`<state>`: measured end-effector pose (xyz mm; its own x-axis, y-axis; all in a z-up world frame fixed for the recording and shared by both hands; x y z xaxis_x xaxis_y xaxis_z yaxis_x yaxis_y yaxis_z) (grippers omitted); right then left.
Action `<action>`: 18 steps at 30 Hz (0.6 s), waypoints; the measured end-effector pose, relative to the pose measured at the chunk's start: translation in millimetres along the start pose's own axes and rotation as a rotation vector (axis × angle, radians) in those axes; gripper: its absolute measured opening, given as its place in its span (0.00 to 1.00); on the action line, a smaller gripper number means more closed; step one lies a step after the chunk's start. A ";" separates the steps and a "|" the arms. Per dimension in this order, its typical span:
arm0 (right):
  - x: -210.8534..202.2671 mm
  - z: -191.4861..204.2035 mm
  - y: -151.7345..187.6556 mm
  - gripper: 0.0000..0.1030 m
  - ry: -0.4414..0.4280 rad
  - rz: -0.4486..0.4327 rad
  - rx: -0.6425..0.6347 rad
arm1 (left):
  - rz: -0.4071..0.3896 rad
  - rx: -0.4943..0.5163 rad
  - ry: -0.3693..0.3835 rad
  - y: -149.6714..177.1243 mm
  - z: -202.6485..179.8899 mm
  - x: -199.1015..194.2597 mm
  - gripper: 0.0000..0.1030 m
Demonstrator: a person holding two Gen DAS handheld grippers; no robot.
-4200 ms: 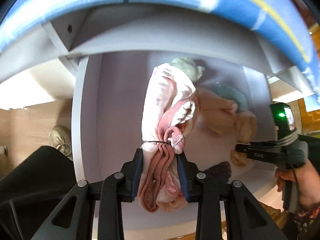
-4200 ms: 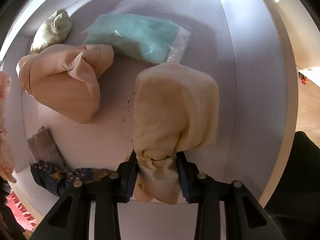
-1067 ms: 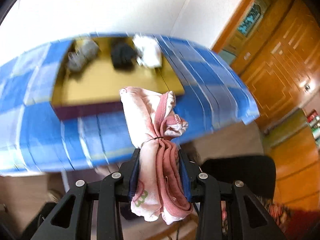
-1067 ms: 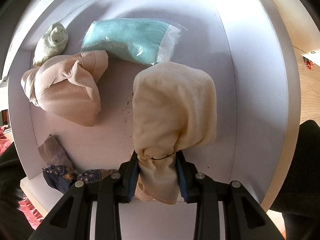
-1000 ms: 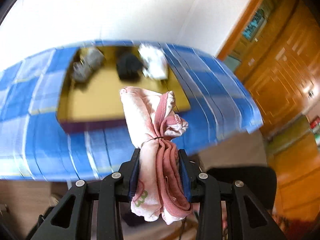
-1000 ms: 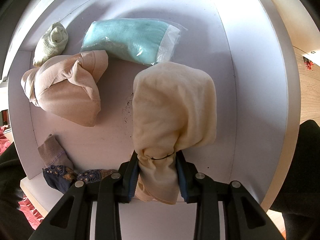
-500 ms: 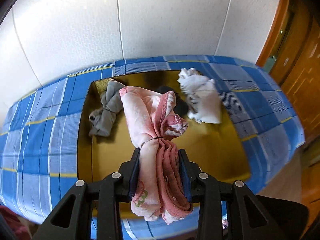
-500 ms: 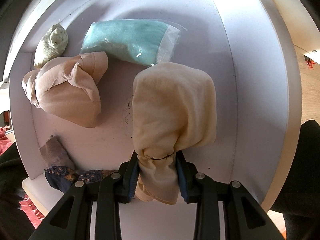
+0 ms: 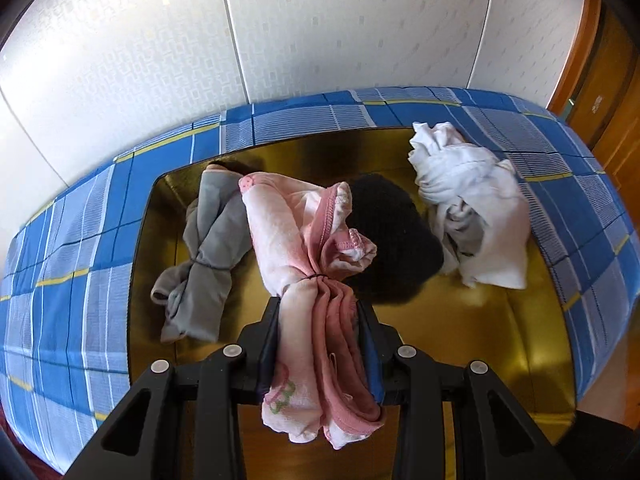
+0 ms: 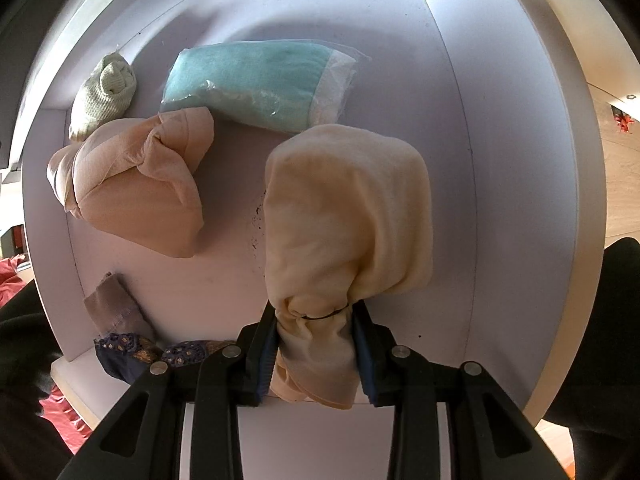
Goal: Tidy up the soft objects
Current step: 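Lower the pink cloth into the gold box and open the left gripper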
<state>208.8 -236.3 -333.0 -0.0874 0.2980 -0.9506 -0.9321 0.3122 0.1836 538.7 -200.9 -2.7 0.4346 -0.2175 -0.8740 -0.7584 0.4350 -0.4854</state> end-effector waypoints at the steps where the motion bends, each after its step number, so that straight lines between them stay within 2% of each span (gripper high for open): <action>1: 0.0 0.3 0.0 0.33 -0.001 0.000 0.001 | 0.002 0.003 0.000 -2.8 0.1 3.1 0.36; 9: -1.7 -2.9 -2.2 0.33 -0.011 0.002 0.010 | 0.013 0.012 -0.022 -19.0 4.6 23.4 0.37; 13: -2.8 -4.8 -3.2 0.33 -0.013 0.003 0.013 | 0.020 -0.012 -0.039 -21.3 11.1 30.5 0.43; 15: -3.1 -5.0 -3.3 0.33 -0.013 0.004 0.014 | 0.006 -0.037 -0.057 -22.5 16.3 28.2 0.59; 17: -3.0 -4.9 -3.6 0.33 -0.012 0.004 0.013 | -0.021 -0.049 -0.070 -24.2 20.5 21.2 0.66; 18: -3.1 -5.2 -3.5 0.33 -0.012 0.004 0.013 | -0.037 -0.053 -0.076 -25.1 22.2 16.4 0.66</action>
<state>210.5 -243.0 -332.0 -0.0867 0.3099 -0.9468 -0.9271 0.3228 0.1906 575.6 -195.9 -4.3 0.4970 -0.1644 -0.8521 -0.7647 0.3811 -0.5196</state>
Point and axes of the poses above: each gripper's, at about its wrist camera, not at the fingertips, and x roughly the way its jaws point, z to its left, y to its underside, the point moved 8 cm from there along x, roughly the way its jaws point, and after that the axes turned 1 degree about y, right-handed, at the moved point
